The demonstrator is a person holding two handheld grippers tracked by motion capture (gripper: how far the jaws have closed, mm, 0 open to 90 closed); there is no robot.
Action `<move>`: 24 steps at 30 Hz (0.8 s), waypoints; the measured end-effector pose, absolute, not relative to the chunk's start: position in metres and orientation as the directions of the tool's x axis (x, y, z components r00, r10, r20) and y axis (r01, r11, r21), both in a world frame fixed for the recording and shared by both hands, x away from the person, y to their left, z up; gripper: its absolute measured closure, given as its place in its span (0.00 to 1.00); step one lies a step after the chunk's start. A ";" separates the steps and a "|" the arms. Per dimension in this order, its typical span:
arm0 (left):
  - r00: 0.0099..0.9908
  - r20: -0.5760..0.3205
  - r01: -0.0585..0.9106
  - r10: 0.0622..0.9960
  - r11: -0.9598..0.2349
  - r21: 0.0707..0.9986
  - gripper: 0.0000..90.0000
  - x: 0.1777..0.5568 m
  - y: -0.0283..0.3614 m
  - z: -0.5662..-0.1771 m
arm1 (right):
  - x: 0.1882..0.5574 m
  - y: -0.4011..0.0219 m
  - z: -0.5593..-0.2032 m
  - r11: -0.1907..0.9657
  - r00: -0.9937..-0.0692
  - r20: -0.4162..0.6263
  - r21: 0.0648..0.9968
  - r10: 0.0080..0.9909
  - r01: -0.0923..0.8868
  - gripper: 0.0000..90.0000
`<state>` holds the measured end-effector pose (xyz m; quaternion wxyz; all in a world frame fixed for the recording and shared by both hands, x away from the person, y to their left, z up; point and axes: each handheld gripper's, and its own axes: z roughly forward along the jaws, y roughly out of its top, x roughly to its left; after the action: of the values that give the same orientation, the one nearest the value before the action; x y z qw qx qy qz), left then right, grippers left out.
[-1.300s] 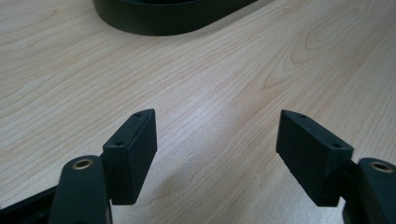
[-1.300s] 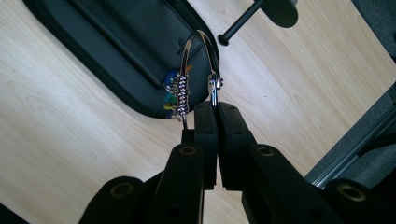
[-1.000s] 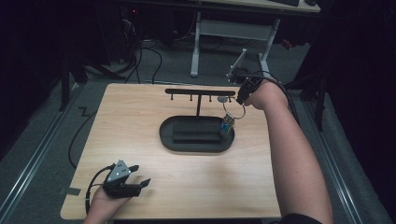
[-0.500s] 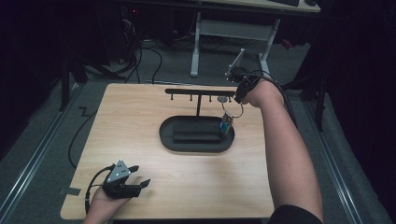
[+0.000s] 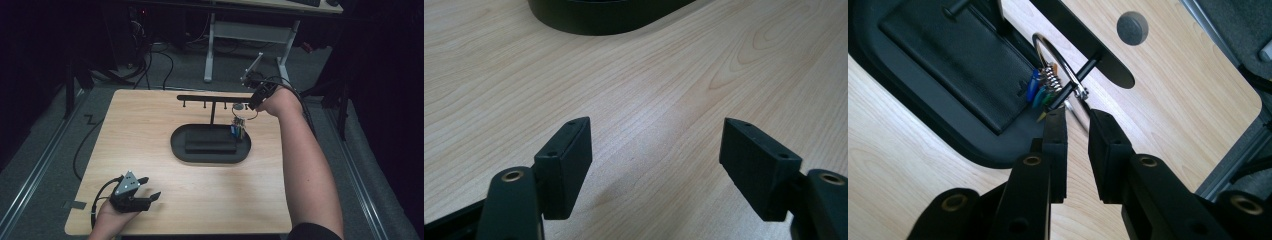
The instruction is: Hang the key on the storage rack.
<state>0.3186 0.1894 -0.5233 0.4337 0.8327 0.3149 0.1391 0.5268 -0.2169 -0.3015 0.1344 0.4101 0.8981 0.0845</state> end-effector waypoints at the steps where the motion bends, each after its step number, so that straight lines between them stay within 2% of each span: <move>1: 0.763 -0.042 0.404 0.645 -0.425 0.810 0.33 0.319 0.189 -0.523 | 0.525 -0.217 -0.301 0.647 -0.626 -0.168 0.268 0.761 0.714 0.84; 9: 0.768 -0.030 0.396 0.640 -0.439 0.807 0.33 0.319 0.187 -0.522 | 0.501 -0.225 -0.300 0.619 -0.597 -0.177 0.331 0.782 0.712 0.69; 17: 0.763 -0.022 0.396 0.646 -0.440 0.806 0.33 0.320 0.187 -0.521 | 0.481 -0.235 -0.311 0.575 -0.559 -0.170 0.401 0.812 0.713 0.66; 24: 0.777 -0.008 0.384 0.630 -0.463 0.799 0.33 0.323 0.179 -0.523 | 0.461 -0.250 -0.332 0.506 -0.508 -0.133 0.469 0.851 0.724 0.56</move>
<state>0.3229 0.1792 -0.5226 0.4218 0.8428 0.3008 0.1457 0.4606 -0.2495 -0.3318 0.1765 0.4633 0.8496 0.1798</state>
